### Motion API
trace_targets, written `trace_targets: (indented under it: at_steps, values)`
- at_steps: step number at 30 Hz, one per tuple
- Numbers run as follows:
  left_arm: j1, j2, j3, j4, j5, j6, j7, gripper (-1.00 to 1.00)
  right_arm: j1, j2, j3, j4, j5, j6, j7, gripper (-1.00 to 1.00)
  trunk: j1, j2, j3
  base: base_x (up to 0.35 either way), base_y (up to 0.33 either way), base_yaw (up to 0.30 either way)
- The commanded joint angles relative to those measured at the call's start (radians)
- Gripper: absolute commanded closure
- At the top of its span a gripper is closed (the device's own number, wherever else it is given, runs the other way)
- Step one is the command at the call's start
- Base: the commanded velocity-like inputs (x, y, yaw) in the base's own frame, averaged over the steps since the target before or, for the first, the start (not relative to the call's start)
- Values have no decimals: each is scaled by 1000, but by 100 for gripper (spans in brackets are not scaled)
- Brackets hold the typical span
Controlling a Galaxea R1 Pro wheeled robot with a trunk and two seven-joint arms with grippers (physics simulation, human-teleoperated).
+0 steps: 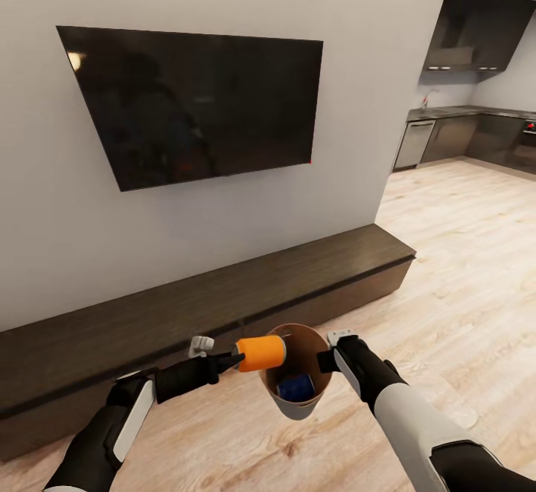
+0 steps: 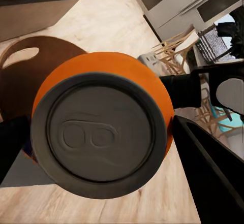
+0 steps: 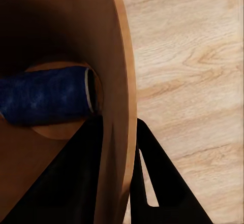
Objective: Put the three can of soda from the living room inside the tash can in the kitchen.
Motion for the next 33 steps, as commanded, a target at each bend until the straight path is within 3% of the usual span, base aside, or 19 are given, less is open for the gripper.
trace_targets:
  at_steps: [1,3,8,16,21,24,31,32,33]
  values:
    - [0,-3,-17,0,0,0,19,100,-1,3,-2,-1,-13,-1,2,100,0,0,0,0,0,0]
    - [0,-11,-46,-1,1,0,83,100,-1,7,-2,-1,-12,0,-1,100,0,0,0,0,0,0]
    - [0,-43,-70,-1,1,0,190,100,-1,10,-2,0,-12,1,-4,100,0,0,0,0,0,0]
    - [0,-57,-100,-1,1,0,224,100,-1,16,-2,2,-12,1,-35,100,0,0,0,0,0,0]
    - [0,-62,-126,-1,1,0,320,100,-1,23,-1,26,-12,1,-55,100,0,0,0,0,0,0]
    - [0,-67,-148,-1,1,0,338,100,-1,26,-1,30,-12,1,-57,100,0,0,0,0,0,0]
    - [0,-98,-174,-2,1,0,360,100,-1,32,-1,36,-12,1,-61,100,0,0,0,0,0,0]
    - [0,-111,-175,-2,1,0,368,-100,-1,32,-1,37,-12,1,-61,100,0,0,0,0,0,0]
    - [0,-117,-176,-2,1,0,372,-100,-1,33,-1,37,-12,1,-61,100,0,0,0,0,0,0]
